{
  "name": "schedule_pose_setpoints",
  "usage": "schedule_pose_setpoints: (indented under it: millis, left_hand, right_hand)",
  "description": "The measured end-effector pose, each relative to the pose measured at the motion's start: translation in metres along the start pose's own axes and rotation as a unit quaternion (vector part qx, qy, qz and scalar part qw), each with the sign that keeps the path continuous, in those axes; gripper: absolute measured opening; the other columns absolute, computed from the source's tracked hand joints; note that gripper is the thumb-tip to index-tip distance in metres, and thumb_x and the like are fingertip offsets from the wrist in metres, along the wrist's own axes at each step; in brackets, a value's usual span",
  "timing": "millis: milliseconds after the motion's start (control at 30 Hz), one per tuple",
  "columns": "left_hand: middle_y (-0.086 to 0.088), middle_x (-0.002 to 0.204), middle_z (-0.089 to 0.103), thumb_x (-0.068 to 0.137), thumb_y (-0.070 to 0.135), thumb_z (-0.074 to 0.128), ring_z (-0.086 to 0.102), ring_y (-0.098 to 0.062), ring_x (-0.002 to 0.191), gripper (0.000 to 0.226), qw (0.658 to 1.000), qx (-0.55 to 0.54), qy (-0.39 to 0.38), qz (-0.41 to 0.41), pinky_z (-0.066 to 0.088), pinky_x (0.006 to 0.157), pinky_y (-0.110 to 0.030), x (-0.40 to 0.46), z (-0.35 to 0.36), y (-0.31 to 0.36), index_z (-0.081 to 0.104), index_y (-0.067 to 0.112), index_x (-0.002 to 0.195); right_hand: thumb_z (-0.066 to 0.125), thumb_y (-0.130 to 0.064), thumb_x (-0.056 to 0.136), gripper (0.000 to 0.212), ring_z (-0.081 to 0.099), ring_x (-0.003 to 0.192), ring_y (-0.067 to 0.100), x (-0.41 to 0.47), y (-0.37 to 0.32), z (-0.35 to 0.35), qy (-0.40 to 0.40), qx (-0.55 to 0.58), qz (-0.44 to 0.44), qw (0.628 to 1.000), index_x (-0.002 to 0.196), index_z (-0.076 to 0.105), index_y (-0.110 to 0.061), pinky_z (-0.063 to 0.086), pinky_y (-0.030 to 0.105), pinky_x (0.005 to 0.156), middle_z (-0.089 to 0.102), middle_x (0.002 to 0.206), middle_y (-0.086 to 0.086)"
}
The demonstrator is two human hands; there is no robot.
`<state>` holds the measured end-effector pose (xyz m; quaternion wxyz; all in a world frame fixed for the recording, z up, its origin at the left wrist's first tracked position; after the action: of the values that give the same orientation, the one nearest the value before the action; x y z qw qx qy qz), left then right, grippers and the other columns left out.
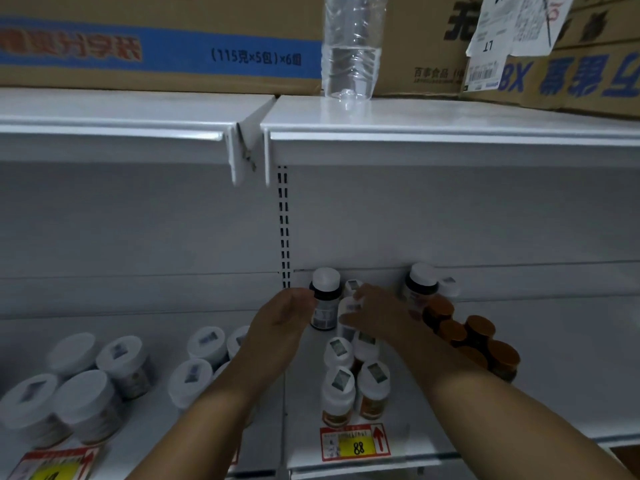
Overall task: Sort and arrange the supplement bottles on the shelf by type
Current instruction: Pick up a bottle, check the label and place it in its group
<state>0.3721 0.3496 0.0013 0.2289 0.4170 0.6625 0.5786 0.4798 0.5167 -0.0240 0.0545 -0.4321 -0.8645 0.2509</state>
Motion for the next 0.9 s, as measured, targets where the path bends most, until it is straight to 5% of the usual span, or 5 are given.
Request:
schedule_pose_setpoints:
  millis: [267, 400, 567, 733, 900]
  left_hand:
    - [0.018, 0.091, 0.073, 0.083, 0.011, 0.065, 0.064, 0.006, 0.088, 0.029, 0.997, -0.005, 0.002, 0.072, 0.046, 0.073, -0.005, -0.013, -0.013, 0.022, 0.073, 0.039, 0.082]
    - [-0.012, 0.104, 0.072, 0.064, 0.037, 0.066, 0.068, -0.027, 0.099, 0.036, 0.948, -0.276, -0.081, -0.137, 0.056, 0.073, -0.029, -0.023, -0.009, 0.007, 0.074, 0.017, 0.093]
    - [-0.028, 0.116, 0.063, 0.073, 0.042, 0.068, 0.063, -0.041, 0.105, 0.049, 0.850, -0.390, -0.227, -0.274, 0.057, 0.077, -0.040, -0.049, 0.010, 0.005, 0.069, 0.006, 0.107]
    - [-0.013, 0.112, 0.069, 0.052, 0.035, 0.083, 0.066, -0.030, 0.103, 0.071, 0.925, -0.319, -0.127, -0.162, 0.057, 0.080, -0.038, -0.057, 0.020, 0.007, 0.062, 0.010, 0.115]
    - [0.004, 0.094, 0.071, 0.052, 0.019, 0.080, 0.068, -0.011, 0.083, 0.052, 0.993, -0.110, 0.034, -0.018, 0.054, 0.065, -0.021, -0.068, 0.024, 0.012, 0.061, 0.025, 0.101]
  right_hand:
    - [0.065, -0.029, 0.082, 0.031, 0.059, 0.088, 0.008, -0.046, -0.003, -0.079, 0.187, 0.182, -0.056, 0.964, 0.111, 0.062, -0.016, 0.044, 0.015, 0.069, 0.063, 0.113, 0.003]
    - [0.070, -0.020, 0.076, 0.015, 0.070, 0.082, 0.011, -0.091, -0.010, -0.084, 0.027, 0.525, -0.120, 0.842, 0.090, 0.075, -0.024, 0.054, 0.017, 0.063, 0.074, 0.097, 0.003]
    - [0.066, -0.023, 0.070, 0.023, 0.069, 0.092, 0.016, -0.114, -0.017, -0.048, -0.089, 0.570, -0.128, 0.807, 0.091, 0.075, -0.027, 0.055, 0.025, 0.071, 0.074, 0.095, -0.001]
    - [0.061, -0.020, 0.084, 0.017, 0.066, 0.099, 0.018, -0.117, -0.016, -0.034, -0.031, 0.567, -0.080, 0.819, 0.097, 0.071, -0.025, 0.056, 0.028, 0.076, 0.070, 0.106, 0.003]
    - [0.061, -0.029, 0.085, 0.012, 0.068, 0.091, 0.014, -0.119, -0.025, -0.026, 0.013, 0.528, -0.054, 0.848, 0.096, 0.065, -0.028, 0.058, 0.029, 0.071, 0.068, 0.105, 0.002]
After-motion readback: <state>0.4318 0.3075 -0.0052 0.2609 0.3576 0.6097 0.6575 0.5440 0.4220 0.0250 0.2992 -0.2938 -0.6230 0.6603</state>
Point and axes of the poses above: each hand's wrist, its own x-axis towards the middle knuckle, its own z-axis out of the palm, y = z × x, the point moved 2 cm from there along x, towards the middle knuckle
